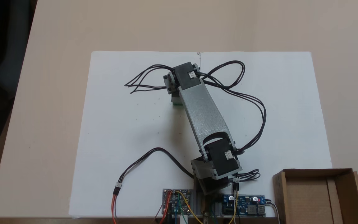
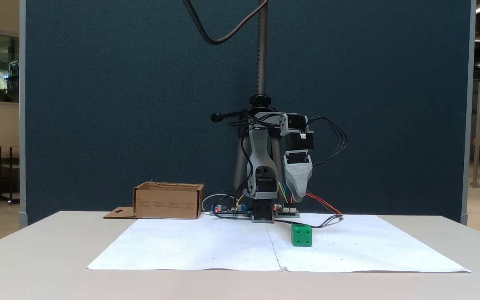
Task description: Grasp a green dice and put it in the bin.
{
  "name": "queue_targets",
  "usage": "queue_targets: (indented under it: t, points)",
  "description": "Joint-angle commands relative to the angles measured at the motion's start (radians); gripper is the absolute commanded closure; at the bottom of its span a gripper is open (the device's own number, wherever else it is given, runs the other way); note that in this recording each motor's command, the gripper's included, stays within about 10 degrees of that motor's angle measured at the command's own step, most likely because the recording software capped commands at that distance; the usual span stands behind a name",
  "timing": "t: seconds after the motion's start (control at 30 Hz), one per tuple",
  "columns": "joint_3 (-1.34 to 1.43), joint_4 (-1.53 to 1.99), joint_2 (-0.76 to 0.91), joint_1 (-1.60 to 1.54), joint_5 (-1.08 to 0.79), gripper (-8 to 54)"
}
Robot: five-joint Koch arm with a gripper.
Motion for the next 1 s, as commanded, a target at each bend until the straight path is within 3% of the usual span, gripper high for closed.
queue_targets:
  t: [0.0,0.97]
  points:
    - [-0.074,-0.051,-0.003,0.006,0.055,7.2]
    - [-0.051,-0.064,-0.267,-0.008,0.055,5.3]
